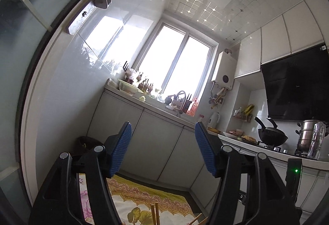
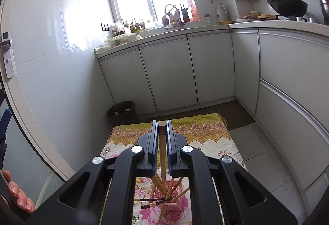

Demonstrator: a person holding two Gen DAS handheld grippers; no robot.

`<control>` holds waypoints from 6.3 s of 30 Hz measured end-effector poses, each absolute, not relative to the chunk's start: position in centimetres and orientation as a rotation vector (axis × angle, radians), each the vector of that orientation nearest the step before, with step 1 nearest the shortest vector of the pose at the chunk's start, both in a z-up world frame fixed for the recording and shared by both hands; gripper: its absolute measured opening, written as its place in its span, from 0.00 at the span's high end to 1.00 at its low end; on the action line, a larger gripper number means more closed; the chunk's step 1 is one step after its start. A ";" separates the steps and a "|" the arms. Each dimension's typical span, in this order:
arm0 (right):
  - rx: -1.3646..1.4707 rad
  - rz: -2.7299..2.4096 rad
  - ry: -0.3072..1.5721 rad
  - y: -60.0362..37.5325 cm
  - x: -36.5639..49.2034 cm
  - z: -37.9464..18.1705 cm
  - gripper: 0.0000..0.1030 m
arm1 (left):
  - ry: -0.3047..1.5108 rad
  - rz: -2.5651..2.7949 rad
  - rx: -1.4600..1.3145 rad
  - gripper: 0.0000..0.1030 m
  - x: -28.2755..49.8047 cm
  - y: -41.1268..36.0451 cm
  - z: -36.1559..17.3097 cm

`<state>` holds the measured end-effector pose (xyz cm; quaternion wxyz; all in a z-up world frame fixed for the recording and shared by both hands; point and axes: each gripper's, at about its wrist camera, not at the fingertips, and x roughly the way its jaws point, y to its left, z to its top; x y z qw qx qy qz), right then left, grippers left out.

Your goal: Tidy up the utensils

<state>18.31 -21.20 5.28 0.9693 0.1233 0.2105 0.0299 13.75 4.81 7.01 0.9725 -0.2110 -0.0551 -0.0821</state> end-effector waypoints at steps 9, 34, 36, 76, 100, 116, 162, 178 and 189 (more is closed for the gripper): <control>0.202 0.038 0.421 -19.9 18.0 5.5 0.92 | -0.100 -0.150 -0.426 0.42 13.1 6.1 6.6; 0.195 0.011 0.471 -18.4 19.9 2.5 0.71 | -0.068 -0.134 -0.421 0.38 13.4 7.2 5.4; 0.198 0.015 0.462 -18.3 19.6 2.8 0.71 | -0.069 -0.134 -0.420 0.38 13.4 7.2 5.5; 0.137 -0.392 0.246 -17.9 -0.9 2.0 0.06 | 0.179 0.212 0.037 0.07 5.0 -1.5 4.2; 0.183 -0.470 0.380 -20.6 -6.8 -0.1 0.06 | 0.358 0.204 -0.074 0.07 -1.3 1.3 2.1; 0.224 -0.471 0.414 -21.6 -7.5 -0.6 0.06 | 0.442 0.176 -0.006 0.07 -1.2 -0.2 1.0; 0.131 -0.437 0.419 -19.4 -7.0 -1.2 0.06 | 0.465 0.167 -0.001 0.07 -1.0 0.2 0.1; 0.143 -0.441 0.460 -20.0 -6.0 -2.2 0.06 | 0.509 0.157 0.012 0.07 0.0 -0.2 -0.6; 0.145 -0.432 0.476 -19.9 -5.6 -2.6 0.06 | 0.527 0.167 0.012 0.07 0.3 -0.4 -1.0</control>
